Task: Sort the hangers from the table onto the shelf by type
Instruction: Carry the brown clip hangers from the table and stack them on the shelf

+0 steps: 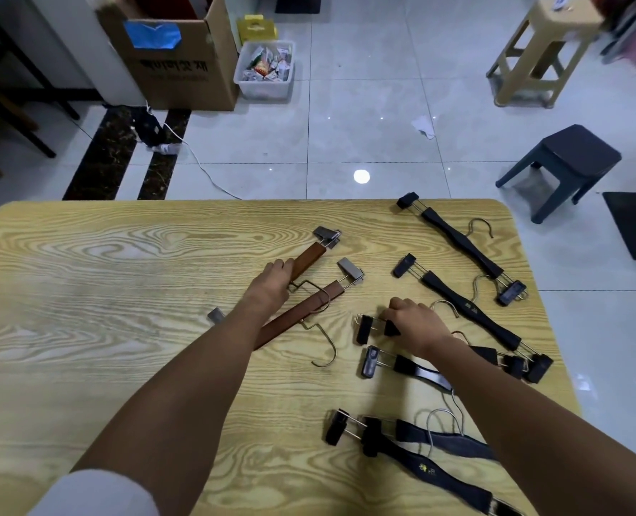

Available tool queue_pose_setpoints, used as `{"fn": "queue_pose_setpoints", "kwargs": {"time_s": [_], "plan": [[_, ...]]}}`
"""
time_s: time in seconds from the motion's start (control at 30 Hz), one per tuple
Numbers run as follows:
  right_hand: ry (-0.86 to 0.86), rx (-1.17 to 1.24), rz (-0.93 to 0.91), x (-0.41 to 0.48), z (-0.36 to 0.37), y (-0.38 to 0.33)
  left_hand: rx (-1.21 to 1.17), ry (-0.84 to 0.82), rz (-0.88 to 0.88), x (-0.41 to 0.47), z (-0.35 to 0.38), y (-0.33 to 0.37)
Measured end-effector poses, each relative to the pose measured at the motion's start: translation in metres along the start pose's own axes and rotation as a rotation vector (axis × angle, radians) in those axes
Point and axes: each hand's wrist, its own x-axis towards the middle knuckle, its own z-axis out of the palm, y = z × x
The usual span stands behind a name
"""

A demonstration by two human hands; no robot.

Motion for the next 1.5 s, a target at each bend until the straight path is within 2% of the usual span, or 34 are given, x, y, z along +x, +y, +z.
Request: {"fn": "queue_pose_setpoints", "kwargs": {"time_s": [0.13, 0.3, 0.47, 0.87, 1.0, 1.2, 1.37, 1.5], "plan": [[0.007, 0.036, -0.019, 0.01, -0.003, -0.003, -0.073, -0.003, 0.009, -0.001, -0.003, -0.008], [0.124, 0.048, -0.085, 0.027, -0.017, -0.015, -0.191, 0.037, -0.007, -0.003, -0.011, -0.02], [0.161, 0.041, -0.164, 0.046, -0.026, -0.04, -0.282, 0.08, -0.029, -0.001, -0.019, -0.032], [0.131, -0.035, -0.265, 0.084, -0.024, -0.072, -0.454, 0.26, -0.204, 0.013, -0.022, -0.056], [0.156, -0.045, -0.295, 0.092, -0.017, -0.076, -0.548, 0.214, -0.226, 0.015, -0.014, -0.053], [0.195, -0.065, -0.299, 0.098, -0.015, -0.075, -0.465, 0.204, -0.227, 0.021, -0.002, -0.056], [0.261, -0.207, -0.349, 0.098, -0.018, -0.073, -0.373, 0.205, -0.175, 0.022, 0.0, -0.065], [0.28, -0.22, -0.391, 0.096, -0.019, -0.07, -0.315, 0.197, -0.151, 0.023, -0.007, -0.07]]}}
